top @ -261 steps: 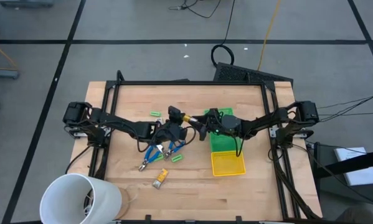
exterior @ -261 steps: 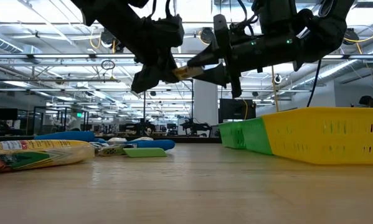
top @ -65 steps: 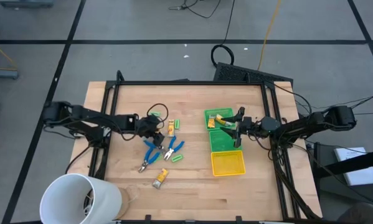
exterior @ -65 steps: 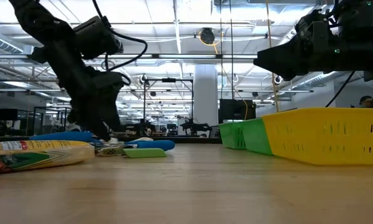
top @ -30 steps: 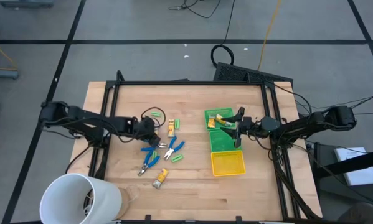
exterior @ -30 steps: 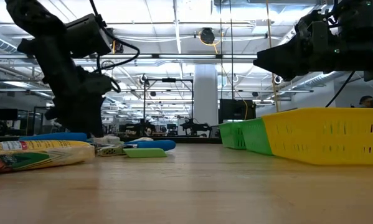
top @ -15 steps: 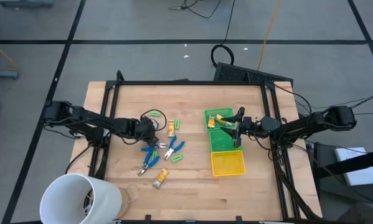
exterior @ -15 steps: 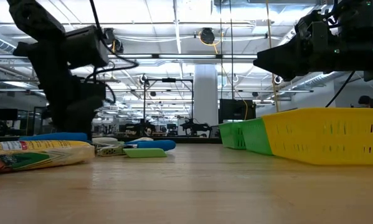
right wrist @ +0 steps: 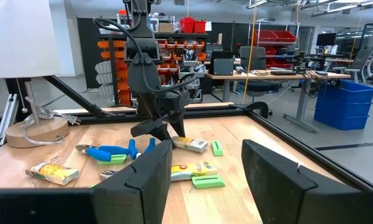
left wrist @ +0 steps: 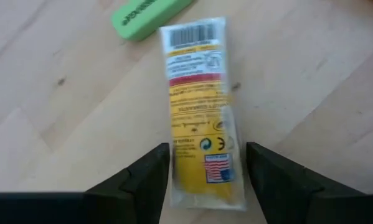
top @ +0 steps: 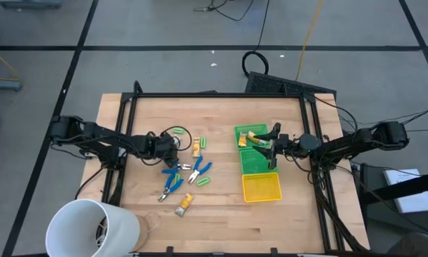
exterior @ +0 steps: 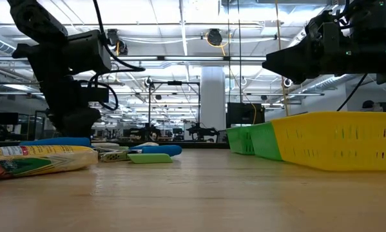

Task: Pick & Place School Supplies
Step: Put the yellow crayon box into the top green bin

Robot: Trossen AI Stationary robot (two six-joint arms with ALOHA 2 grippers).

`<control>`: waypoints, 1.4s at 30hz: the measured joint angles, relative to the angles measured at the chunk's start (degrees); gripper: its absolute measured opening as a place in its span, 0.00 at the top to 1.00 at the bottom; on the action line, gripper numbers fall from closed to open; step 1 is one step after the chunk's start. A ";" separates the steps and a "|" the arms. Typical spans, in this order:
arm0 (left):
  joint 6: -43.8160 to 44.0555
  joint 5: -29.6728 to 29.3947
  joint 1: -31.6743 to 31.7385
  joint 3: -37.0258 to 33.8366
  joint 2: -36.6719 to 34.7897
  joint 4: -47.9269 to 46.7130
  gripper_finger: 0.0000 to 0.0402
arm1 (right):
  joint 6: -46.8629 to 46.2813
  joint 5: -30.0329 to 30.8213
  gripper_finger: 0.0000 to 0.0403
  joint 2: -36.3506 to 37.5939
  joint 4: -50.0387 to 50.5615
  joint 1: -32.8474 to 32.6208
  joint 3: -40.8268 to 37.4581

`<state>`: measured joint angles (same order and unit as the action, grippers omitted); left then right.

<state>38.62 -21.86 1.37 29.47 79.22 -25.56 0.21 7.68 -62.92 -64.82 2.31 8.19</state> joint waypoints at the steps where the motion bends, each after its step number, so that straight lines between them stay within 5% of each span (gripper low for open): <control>1: -0.21 0.80 0.00 0.00 -0.02 0.32 0.46 | 0.00 0.00 0.54 0.00 0.00 0.00 0.00; 22: 5.71 4.43 0.04 0.03 -0.02 1.75 0.52 | 0.01 0.00 0.54 0.00 0.00 0.00 0.00; 29: -3.32 3.49 0.02 0.04 -0.22 5.28 0.65 | -0.57 0.00 0.54 0.00 0.00 0.00 0.00; 42: -17.14 7.23 -0.38 10.51 -3.08 6.30 0.57 | -0.97 0.02 0.54 0.02 9.54 -1.98 4.86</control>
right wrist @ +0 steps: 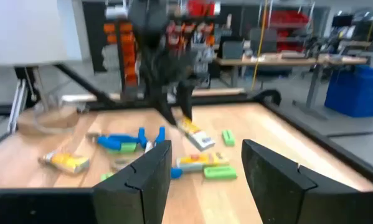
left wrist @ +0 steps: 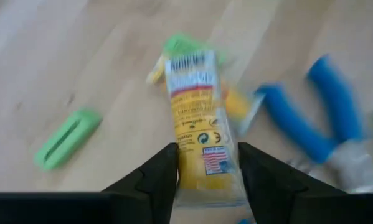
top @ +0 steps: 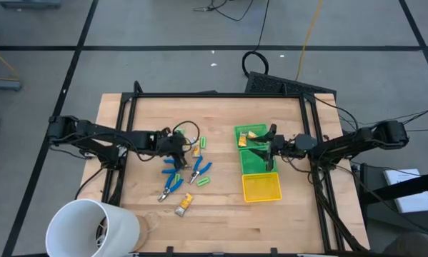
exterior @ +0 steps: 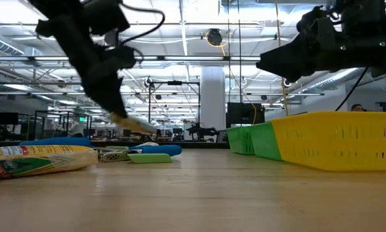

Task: Pick & Place School Supplies
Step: Put the yellow crayon box into the top green bin

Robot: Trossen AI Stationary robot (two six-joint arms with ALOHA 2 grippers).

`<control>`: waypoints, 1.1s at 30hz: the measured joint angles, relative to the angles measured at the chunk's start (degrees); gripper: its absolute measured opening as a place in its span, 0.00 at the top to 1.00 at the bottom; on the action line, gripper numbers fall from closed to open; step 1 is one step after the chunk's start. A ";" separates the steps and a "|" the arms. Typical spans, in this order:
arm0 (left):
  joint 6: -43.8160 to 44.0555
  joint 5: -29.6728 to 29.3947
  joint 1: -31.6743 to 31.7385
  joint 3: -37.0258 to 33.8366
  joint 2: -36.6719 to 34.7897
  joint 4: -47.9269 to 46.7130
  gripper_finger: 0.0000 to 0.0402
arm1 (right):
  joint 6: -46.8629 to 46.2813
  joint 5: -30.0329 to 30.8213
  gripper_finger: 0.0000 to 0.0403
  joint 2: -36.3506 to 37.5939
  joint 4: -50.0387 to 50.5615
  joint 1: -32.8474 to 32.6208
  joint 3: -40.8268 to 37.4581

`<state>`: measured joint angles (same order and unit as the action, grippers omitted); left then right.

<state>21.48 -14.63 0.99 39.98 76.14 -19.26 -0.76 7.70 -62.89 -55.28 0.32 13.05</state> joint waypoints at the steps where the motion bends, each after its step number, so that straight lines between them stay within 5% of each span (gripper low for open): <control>1: 0.14 1.03 0.01 1.02 0.00 0.31 0.58 | 0.15 0.00 0.54 -0.02 2.39 -0.28 1.07; 6: -1.23 9.90 -0.01 3.39 -0.02 6.44 0.62 | 0.40 2.15 0.54 -0.04 10.73 -1.95 4.77; 18: -1.71 12.28 0.05 3.74 -0.02 7.99 0.68 | 1.64 2.84 0.54 -2.46 10.38 -3.13 5.02; 24: -1.78 12.68 0.05 3.74 -0.02 8.58 0.68 | 2.90 2.95 0.54 -11.33 10.17 -3.11 9.13; 33: -2.28 12.68 0.05 3.74 -0.02 8.80 0.67 | 10.51 5.70 0.54 -32.97 10.51 -3.11 26.14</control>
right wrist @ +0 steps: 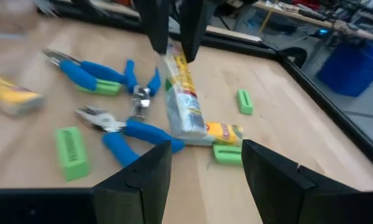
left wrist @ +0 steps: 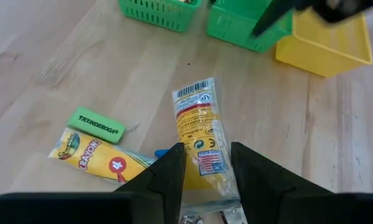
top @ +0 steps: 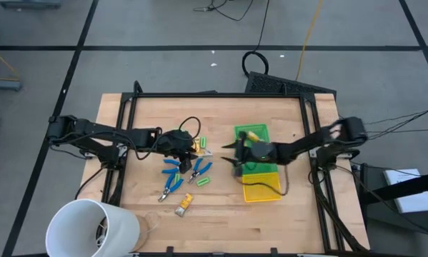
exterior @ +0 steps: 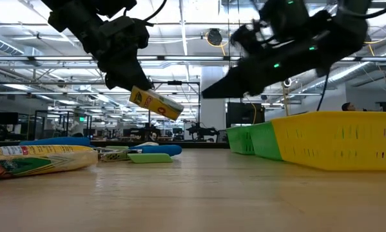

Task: Pick & Place School Supplies
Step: Put the yellow crayon box into the top green bin

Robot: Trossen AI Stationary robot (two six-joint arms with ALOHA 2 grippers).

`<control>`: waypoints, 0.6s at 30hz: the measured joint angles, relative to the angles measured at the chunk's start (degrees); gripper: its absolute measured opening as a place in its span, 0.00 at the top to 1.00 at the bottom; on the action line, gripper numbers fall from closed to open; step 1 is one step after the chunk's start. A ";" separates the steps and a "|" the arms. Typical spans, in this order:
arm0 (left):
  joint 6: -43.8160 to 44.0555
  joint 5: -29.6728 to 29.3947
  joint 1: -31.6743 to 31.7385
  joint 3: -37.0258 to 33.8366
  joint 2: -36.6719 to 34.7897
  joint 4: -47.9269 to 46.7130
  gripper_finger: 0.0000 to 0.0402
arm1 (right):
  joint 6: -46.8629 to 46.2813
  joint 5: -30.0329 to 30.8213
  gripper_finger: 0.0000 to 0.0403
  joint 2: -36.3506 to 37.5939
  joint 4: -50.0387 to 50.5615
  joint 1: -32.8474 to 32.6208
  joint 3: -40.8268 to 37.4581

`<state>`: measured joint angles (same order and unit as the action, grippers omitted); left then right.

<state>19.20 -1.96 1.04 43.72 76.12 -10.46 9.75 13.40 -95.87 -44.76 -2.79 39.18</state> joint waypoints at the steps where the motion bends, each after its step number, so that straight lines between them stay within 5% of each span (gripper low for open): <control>1: 0.00 0.00 0.00 0.00 0.00 0.01 0.67 | 0.97 0.37 0.53 -1.98 0.14 0.02 1.71; 11: 0.00 -0.02 0.00 0.00 -0.01 0.04 0.67 | 3.51 -0.23 0.32 -8.43 7.65 0.04 12.80; 18: 0.14 -0.02 0.00 0.00 -0.02 1.34 0.67 | 3.42 -1.46 0.33 -8.43 10.89 -0.02 13.53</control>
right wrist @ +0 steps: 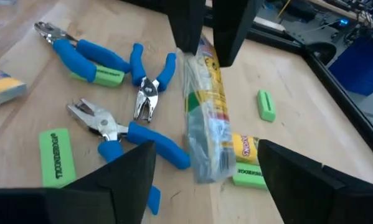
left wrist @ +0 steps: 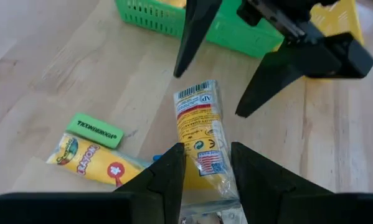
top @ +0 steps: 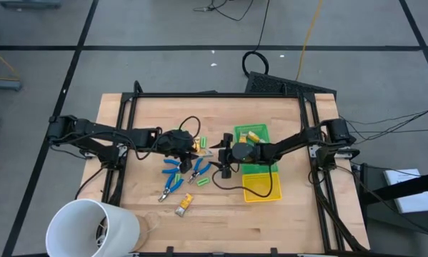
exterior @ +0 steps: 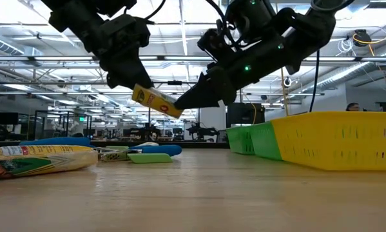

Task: Pick & Place School Supplies
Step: Put the yellow crayon box into the top green bin

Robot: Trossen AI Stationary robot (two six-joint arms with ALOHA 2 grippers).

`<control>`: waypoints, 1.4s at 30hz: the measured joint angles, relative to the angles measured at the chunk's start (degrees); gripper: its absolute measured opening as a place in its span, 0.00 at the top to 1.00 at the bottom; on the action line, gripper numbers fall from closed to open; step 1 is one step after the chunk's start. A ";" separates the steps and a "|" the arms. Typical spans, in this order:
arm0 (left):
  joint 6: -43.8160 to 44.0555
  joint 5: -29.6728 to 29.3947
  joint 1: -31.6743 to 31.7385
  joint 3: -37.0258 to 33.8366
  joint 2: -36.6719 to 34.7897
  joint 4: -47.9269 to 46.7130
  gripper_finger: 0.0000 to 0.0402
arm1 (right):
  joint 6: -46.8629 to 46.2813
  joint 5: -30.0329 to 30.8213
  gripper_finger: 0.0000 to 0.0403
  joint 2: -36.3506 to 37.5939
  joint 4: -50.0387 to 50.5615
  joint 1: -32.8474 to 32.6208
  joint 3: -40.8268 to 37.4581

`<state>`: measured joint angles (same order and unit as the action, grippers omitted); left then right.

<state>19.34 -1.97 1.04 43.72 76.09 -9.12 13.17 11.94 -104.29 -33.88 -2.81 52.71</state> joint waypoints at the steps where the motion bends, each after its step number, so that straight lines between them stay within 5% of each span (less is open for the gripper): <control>1: 0.01 0.02 0.00 0.00 0.00 0.25 0.67 | 0.05 0.00 0.34 0.01 -0.14 0.00 0.02; 36: 1.96 3.11 0.00 0.00 -0.02 3.95 0.67 | 4.90 1.33 0.81 -0.87 -1.82 -1.49 0.02; 42: 1.93 3.01 0.00 0.00 -0.04 6.39 0.67 | 4.98 1.31 0.83 -0.87 -1.10 -1.49 0.00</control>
<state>21.28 1.04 1.04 43.72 76.05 -2.73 18.15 13.26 -105.16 -34.97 -4.29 52.71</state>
